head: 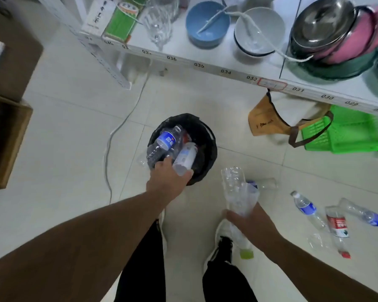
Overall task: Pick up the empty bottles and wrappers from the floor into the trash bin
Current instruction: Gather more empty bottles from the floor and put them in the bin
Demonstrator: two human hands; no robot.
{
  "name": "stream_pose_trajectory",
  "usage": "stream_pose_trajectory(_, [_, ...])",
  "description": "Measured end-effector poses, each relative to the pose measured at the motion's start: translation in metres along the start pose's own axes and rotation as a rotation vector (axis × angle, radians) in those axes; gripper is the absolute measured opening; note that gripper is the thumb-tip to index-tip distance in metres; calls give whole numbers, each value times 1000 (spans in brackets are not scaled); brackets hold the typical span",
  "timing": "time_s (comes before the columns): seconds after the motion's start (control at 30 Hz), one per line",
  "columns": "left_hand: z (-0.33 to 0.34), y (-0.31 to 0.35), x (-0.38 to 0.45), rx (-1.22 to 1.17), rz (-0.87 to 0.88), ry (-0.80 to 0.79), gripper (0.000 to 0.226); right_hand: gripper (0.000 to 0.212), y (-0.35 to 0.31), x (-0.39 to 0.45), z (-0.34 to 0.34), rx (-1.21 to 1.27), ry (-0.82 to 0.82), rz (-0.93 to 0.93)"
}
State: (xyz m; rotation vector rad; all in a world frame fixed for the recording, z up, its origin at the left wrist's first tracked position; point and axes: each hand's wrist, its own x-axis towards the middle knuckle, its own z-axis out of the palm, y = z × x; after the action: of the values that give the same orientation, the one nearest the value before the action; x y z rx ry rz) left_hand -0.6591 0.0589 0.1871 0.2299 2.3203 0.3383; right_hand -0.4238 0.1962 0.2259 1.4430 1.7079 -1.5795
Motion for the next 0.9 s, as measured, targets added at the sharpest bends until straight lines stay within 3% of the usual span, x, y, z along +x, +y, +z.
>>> stream_pose_trajectory(0.13, [-6, 5, 4, 7, 115, -48, 50, 70, -24, 18, 15, 107, -30, 56])
stream_pose_trajectory(0.27, [-27, -16, 10, -10, 180, -159, 47, 63, -60, 42, 47, 151, 20, 181])
stream_pose_trajectory(0.43, [-59, -65, 27, -40, 202, -255, 28, 80, -105, 94, 96, 160, 57, 278])
stream_pose_trajectory(0.6, [-78, -110, 49, -29, 182, -208, 37, 126, -129, 139, 131, 196, 164, 315])
stream_pose_trajectory(0.7, [-77, -125, 49, -14, 167, -188, 36, 114, -125, 134, 139, 39, 262, 208])
stream_pose_trajectory(0.9, [-66, -107, 35, -34, 175, -199, 39, 86, -85, 87, 111, -92, 198, 164])
